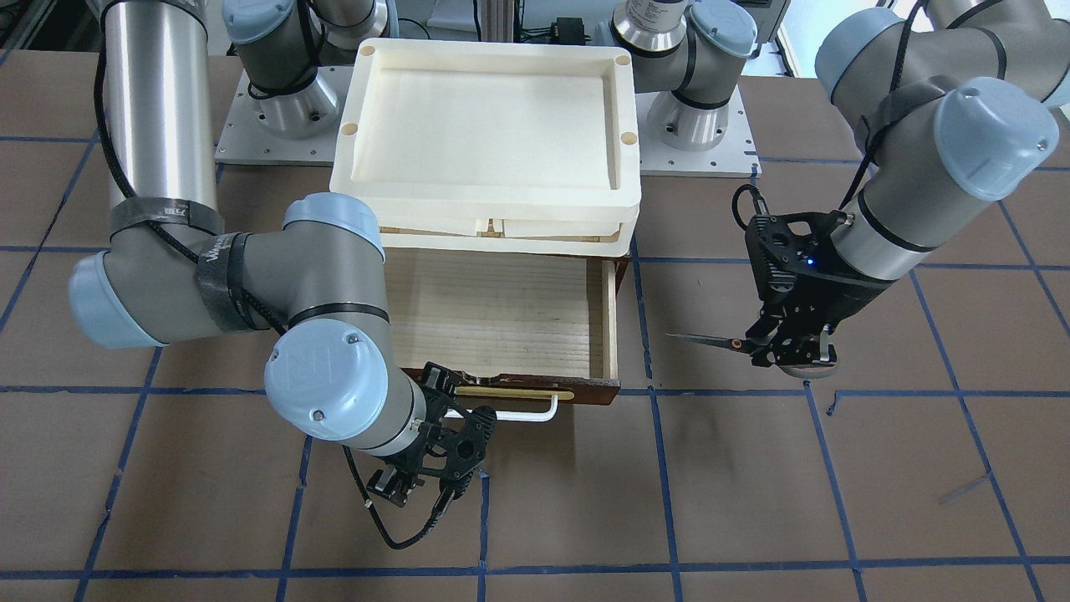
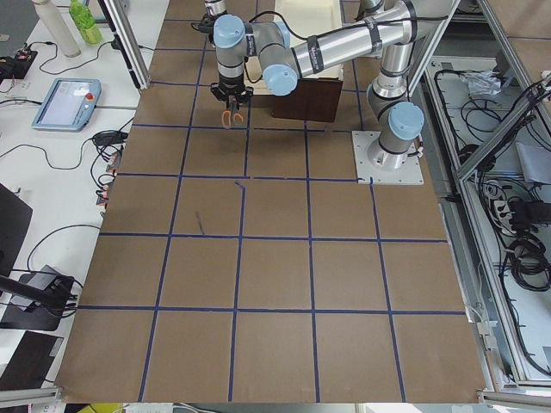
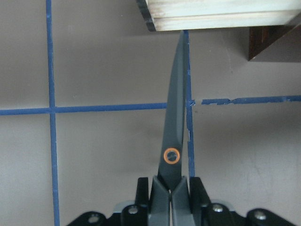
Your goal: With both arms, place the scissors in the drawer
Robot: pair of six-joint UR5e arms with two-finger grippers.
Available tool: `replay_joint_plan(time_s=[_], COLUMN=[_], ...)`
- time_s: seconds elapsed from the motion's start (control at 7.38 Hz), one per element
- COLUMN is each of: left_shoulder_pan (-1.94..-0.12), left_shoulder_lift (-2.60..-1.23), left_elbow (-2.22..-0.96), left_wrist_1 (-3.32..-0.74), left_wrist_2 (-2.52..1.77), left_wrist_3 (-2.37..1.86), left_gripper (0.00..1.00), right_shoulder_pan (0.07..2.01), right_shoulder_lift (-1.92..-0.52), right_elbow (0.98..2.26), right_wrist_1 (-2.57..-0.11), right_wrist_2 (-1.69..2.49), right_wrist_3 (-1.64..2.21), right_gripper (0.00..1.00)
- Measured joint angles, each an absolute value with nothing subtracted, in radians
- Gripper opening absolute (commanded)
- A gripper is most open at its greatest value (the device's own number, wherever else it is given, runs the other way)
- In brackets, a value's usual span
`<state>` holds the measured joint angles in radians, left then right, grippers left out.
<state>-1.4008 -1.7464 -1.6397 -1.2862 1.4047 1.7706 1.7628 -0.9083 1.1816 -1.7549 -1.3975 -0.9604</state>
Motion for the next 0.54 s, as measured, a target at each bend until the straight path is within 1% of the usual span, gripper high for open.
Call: replay_joint_plan(time_s=[0.54], left_shoulder_pan=[-1.486], left_shoulder_lift=[-1.747], left_elbow=[-1.604], left_wrist_1=[-1.301], left_wrist_2=[1.405], left_wrist_3=[1.665], left_gripper=[0.16], right_shoulder_pan=[1.756], right_shoulder_lift=[-0.876], right_elbow=[1.130], right_wrist_1=[-1.753], right_wrist_2=[-1.397], right_wrist_3=[-0.959], right_gripper=[1.00])
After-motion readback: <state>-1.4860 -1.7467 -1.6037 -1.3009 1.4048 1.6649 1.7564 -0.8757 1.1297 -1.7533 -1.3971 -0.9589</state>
